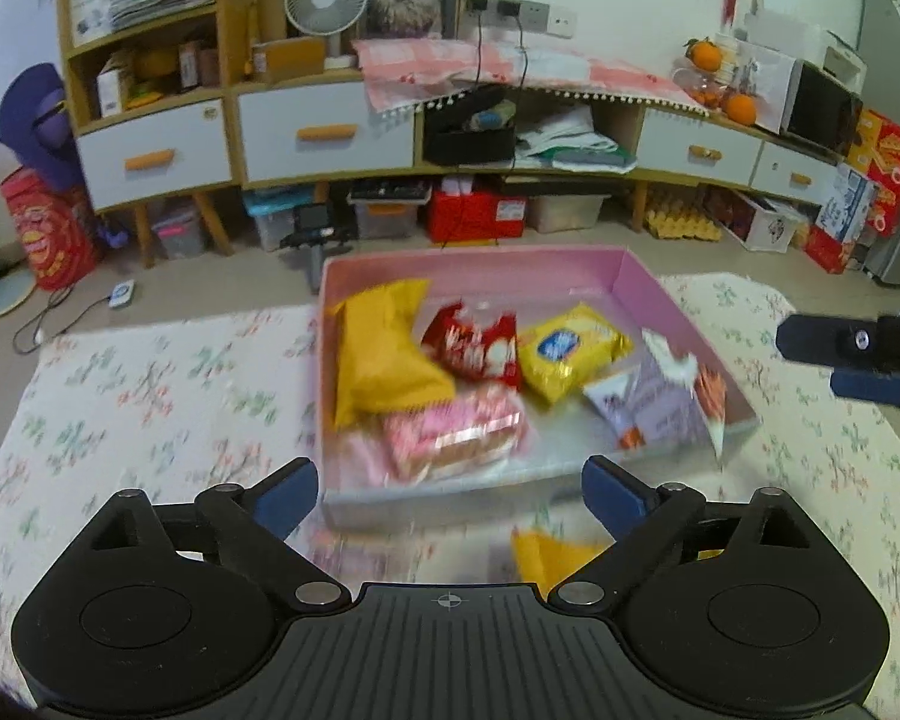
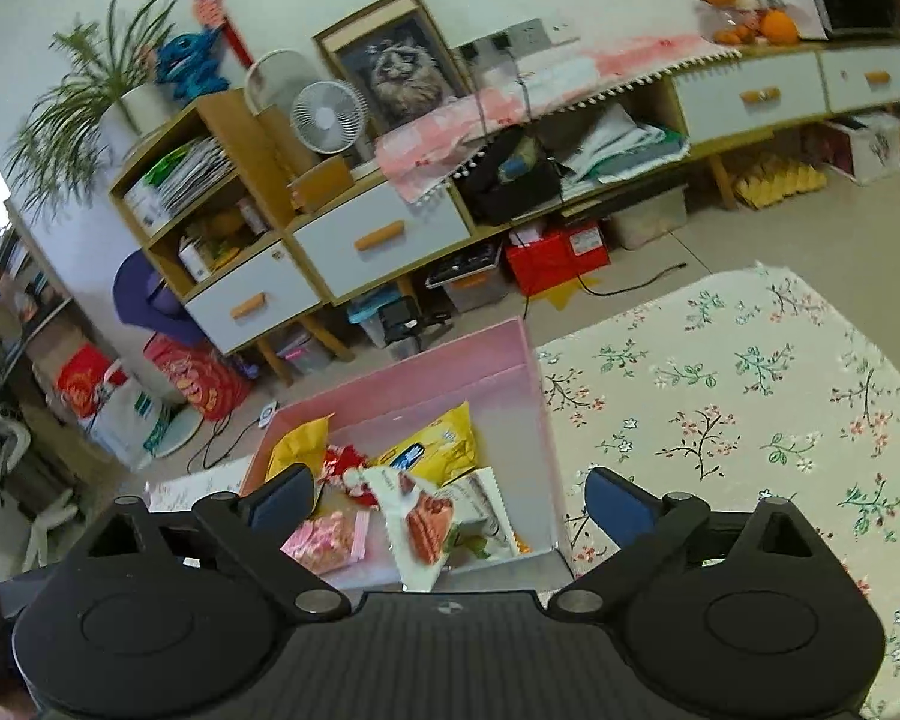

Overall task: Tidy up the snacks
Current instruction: 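Withdraw both tools from the tray toward the loose snacks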

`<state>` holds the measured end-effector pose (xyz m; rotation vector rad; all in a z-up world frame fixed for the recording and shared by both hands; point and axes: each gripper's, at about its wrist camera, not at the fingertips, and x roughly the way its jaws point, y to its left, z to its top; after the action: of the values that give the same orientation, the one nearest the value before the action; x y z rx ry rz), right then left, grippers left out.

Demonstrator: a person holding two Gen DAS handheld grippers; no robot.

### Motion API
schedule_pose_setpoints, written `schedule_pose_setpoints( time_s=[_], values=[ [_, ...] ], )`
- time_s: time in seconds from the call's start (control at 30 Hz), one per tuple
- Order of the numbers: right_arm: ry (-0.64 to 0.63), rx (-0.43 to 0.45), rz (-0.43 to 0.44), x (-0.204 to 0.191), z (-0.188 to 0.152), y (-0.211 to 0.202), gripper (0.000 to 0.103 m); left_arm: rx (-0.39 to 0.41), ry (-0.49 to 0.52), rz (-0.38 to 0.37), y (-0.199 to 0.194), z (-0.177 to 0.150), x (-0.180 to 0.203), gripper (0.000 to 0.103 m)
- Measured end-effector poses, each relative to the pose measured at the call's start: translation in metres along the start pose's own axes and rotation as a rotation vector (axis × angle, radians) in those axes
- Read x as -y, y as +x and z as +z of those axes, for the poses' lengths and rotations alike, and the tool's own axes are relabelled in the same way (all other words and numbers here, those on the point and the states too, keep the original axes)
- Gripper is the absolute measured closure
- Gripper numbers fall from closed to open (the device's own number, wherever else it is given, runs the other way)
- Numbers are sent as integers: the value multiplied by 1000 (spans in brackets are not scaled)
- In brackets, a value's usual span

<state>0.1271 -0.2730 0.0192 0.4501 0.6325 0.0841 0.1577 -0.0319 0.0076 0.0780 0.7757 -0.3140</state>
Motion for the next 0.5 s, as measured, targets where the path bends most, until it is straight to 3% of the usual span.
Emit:
schedule_pose_setpoints(
  time_s=[0.2,0.37,0.5],
  values=[
    [-69,-26,24,-11,-9,-12,24,-40,33,54,-21,-26,0,6],
    [-141,-59,45,-21,-23,-20,24,-118,-31,47,-27,-47,-8,6],
    [-202,-66,57,-24,-36,-28,24,-130,-13,31,-32,-59,-9,6]
  ],
)
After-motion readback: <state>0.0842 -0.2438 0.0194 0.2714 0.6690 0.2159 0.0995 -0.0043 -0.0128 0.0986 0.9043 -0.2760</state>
